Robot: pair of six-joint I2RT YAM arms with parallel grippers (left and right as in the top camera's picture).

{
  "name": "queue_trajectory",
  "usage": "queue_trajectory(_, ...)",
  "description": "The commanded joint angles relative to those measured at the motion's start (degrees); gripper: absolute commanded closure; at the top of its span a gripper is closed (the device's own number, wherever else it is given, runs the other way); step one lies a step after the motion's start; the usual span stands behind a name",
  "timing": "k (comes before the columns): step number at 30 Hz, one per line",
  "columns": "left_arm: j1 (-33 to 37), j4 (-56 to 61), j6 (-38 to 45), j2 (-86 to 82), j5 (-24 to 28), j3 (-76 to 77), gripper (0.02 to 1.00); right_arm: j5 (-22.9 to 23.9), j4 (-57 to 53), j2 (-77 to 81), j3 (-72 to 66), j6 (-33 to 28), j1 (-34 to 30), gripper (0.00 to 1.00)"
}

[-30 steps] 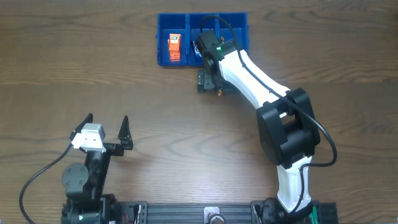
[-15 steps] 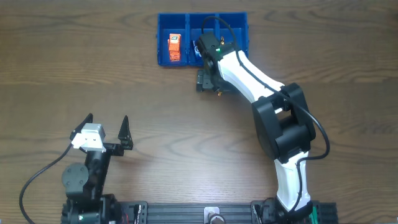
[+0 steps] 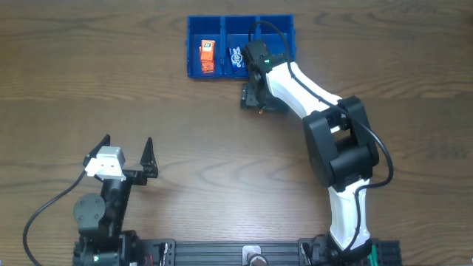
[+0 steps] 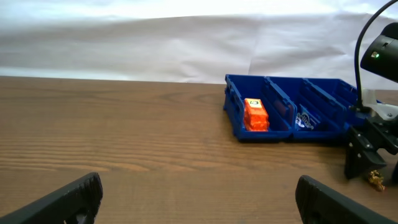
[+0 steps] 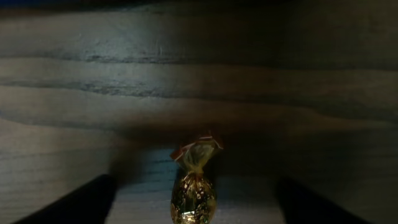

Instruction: Sort Candies Into Trays

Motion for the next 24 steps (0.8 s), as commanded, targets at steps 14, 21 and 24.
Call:
queue_trajectory(14,-0.22,-1.81,-0.02,-0.35,1.2,-1.18,0.02,0.11,0.15,0.26,-0.13,0.31,0.07,0.963)
queue_trajectory(21,-0.22,-1.81,-0.02,-0.35,1.2,-1.18,0.02,1.73,0.07,-8.63,6.23,-4.87,-0.59,0.965)
queue_trajectory(24,-0.22,-1.81,-0.02,-0.35,1.18,-1.18,0.02,11.76,0.7,-12.76,12.76,-6.73,-1.88,0.963)
